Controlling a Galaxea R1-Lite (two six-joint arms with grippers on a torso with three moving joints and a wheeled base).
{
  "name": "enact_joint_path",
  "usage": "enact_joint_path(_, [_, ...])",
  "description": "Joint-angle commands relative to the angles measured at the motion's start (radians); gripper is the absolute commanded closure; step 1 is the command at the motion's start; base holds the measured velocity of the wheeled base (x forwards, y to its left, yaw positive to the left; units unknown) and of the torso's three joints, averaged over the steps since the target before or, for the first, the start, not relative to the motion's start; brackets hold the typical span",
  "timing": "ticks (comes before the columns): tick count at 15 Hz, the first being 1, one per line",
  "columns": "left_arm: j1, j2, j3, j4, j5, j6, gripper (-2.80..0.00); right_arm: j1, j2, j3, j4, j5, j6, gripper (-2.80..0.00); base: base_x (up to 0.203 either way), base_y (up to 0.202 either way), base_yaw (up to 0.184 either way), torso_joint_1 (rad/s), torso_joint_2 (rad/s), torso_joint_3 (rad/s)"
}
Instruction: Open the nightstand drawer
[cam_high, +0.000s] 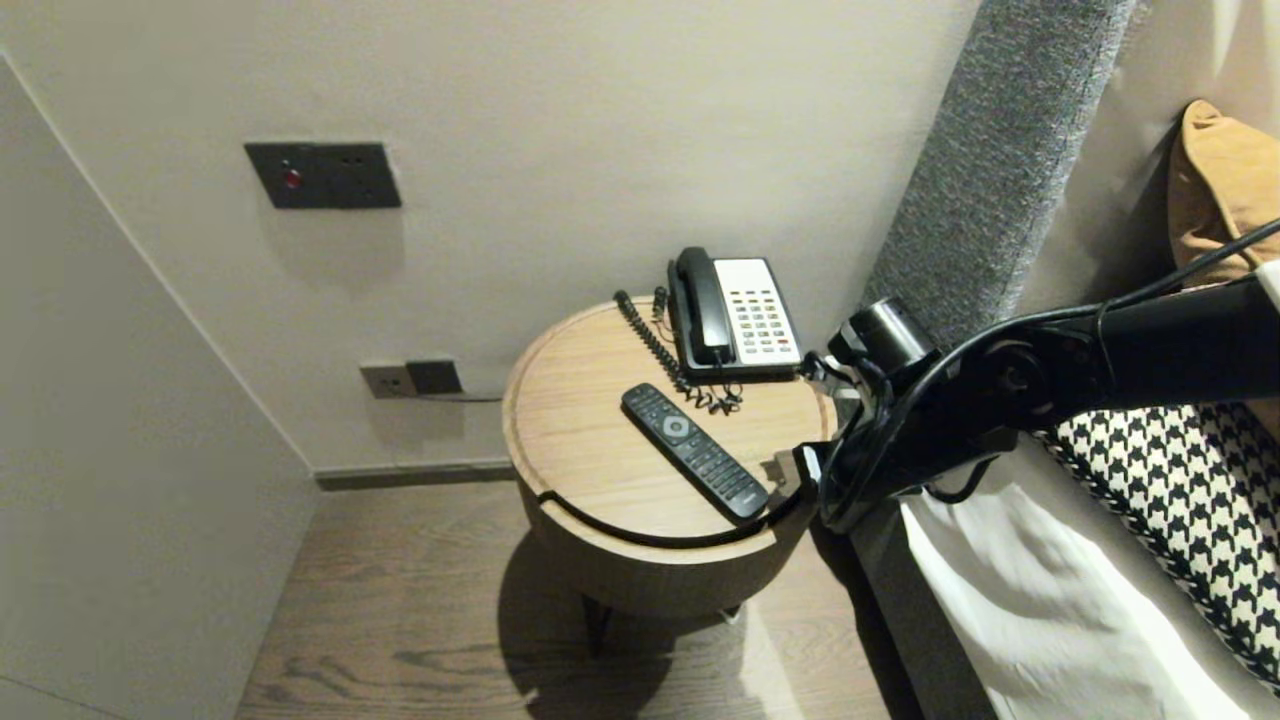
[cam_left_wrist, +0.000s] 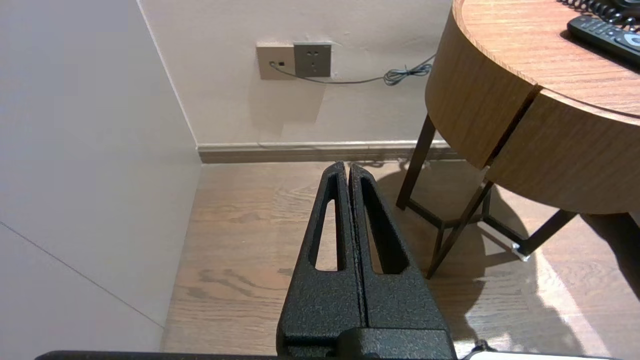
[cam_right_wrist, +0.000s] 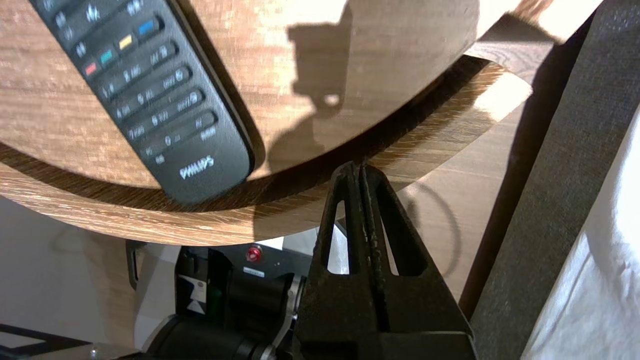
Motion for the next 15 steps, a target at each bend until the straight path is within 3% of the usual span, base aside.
enact_joint_path(1, [0.001, 0.000, 0.000, 0.000, 0.000, 0.000, 0.00, 0.003, -0.013, 0.012, 0.004, 0.001, 0.001, 0.00, 0.000, 0.000, 0.000, 0.000, 0.00, 0.000])
enact_joint_path(15, [-0.001, 0.000, 0.000, 0.000, 0.000, 0.000, 0.00, 0.003, -0.034, 0.057, 0.001, -0.010, 0.003, 0.00, 0.000, 0.000, 0.000, 0.000, 0.00, 0.000])
